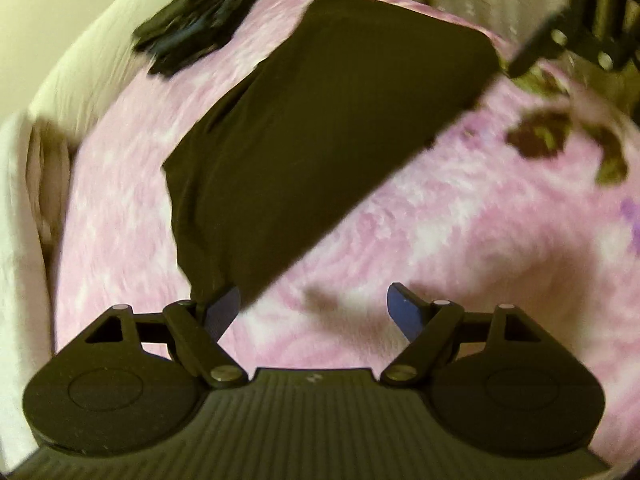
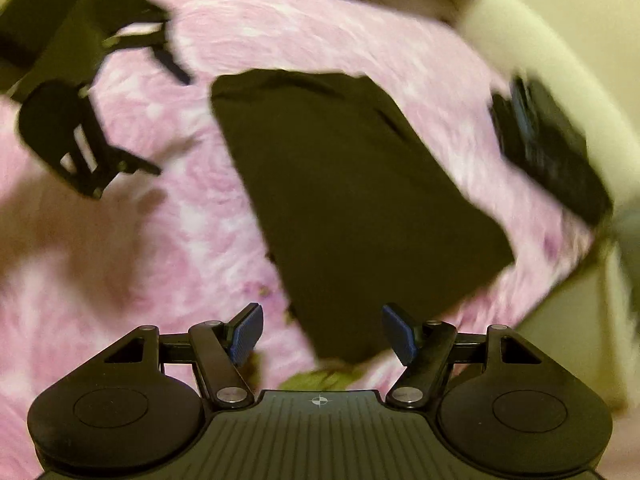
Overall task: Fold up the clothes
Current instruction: 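Open both grippers and release the folded shirt on the sheet, then grasp the folded shirt edge with both grippers and lift it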
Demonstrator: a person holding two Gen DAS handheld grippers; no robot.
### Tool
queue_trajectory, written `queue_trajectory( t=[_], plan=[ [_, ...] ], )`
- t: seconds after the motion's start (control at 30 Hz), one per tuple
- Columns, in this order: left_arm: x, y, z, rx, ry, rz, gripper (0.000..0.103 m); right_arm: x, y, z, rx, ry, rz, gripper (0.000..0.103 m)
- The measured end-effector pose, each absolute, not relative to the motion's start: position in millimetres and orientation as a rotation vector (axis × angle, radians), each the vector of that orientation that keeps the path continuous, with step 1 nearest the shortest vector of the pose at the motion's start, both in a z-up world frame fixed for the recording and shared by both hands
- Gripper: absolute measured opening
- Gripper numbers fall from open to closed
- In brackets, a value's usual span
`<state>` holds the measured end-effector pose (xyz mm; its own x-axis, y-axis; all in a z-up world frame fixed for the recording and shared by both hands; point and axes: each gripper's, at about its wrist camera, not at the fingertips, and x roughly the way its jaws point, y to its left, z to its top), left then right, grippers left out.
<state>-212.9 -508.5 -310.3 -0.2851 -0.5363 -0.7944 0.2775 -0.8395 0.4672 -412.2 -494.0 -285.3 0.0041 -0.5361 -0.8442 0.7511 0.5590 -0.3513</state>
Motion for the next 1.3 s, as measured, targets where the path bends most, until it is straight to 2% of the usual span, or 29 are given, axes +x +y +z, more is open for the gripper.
queue_trajectory(
  t=[0.3,0.43,0.73,1.3],
  plan=[
    [-237.6,-504.4,-347.7,1.411,-0.75,-2.149,0.08,-391.1,-482.2,-344.0,-0.21,1.273,-0.97,0.069],
    [-245.6,-514.8,-356.9,1.355,-0.836,-2.149,0.081,-393.9,-491.0,-374.5,-0.279,1.292,-0.971,0.069],
    [-252.8,-541.9,-360.7,1.354,-0.998,-2.145,0.084,-450.0,-498.2,-370.4,-0.341,1.304,-1.072,0.062],
    [-257.0,-562.7,-361.3,1.349,-1.014,-2.155,0.082,-415.8,-523.9,-393.8,-0.4,1.314,-1.051,0.061]
  ],
)
